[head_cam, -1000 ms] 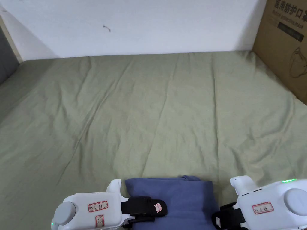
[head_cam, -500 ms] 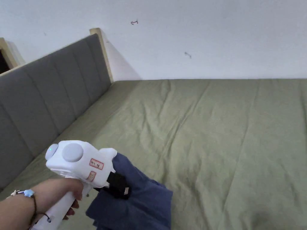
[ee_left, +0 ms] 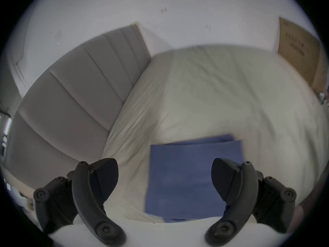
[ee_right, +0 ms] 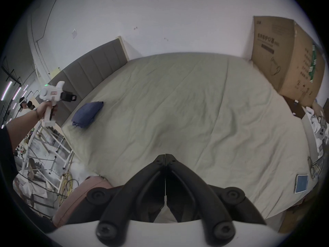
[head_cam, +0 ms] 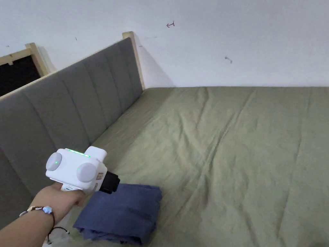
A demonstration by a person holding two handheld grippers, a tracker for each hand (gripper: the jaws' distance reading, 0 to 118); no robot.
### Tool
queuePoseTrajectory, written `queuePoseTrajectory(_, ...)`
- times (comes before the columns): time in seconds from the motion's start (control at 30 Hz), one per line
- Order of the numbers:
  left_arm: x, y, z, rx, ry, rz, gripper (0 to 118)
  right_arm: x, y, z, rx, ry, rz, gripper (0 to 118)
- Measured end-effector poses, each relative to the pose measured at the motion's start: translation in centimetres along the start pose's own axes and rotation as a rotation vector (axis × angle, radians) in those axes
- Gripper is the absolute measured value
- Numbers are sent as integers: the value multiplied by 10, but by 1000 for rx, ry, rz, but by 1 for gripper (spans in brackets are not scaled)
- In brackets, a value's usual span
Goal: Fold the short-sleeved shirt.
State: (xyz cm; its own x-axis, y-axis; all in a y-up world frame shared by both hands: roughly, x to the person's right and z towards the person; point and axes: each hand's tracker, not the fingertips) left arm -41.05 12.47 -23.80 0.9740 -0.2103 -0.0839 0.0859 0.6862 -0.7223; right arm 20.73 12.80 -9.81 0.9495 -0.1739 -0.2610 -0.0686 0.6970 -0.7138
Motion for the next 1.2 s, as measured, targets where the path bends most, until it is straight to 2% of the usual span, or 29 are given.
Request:
queuePoseTrajectory(0.1,36,-23,44,39,-188,44,107,-1,2,12,74,21,-57,0)
queuePoseTrajectory(0.13,50,-31,56,64,-229,45,98,-1,2,15,93,29,-71,0)
queuePoseTrajectory(0.17,70,-40,74,117,-262,40,77,-2,2,20,116,36,-87,0)
queuePoseTrajectory(0.2,87,-46,86,148,-271,36,31,-1,3,23,125,36,-90,0)
queuePoseTrajectory(0.23,106,-54,99,181,-290,39,0,-2,4,28,137,31,-91,0)
queuePoseTrajectory(0.4,191,-74,179,440,-431,206,0,-7,6,57,263,-13,-83,0)
queuePoseTrajectory(0.47,223,-72,205,533,-469,179,0,-10,10,78,370,-34,-79,0)
queuePoseTrajectory(0.57,261,-65,237,732,-359,107,0,-14,18,113,575,-87,-49,0)
queuePoseTrajectory(0.63,277,-58,254,820,-294,78,0,0,13,123,705,-147,-24,0)
queuePoseTrajectory(0.73,293,-52,264,857,-239,114,0,6,-3,123,869,-366,34,0)
queuePoseTrajectory(0.77,297,-55,265,864,-231,142,0,11,-9,121,878,-417,34,0)
queuePoseTrajectory(0.87,303,-64,265,845,-207,184,0,24,-18,113,782,-470,11,0)
queuePoseTrajectory(1.1,301,-75,270,869,-153,141,0,22,-32,121,802,-444,13,0)
queuePoseTrajectory(1.13,298,-75,272,877,-174,145,3,18,-31,125,819,-430,3,4)
queuePoseTrajectory(1.17,295,-75,273,885,-213,146,15,17,-32,128,856,-405,-12,17)
queuePoseTrajectory(1.2,294,-75,274,887,-231,142,43,16,-30,129,869,-404,-19,47)
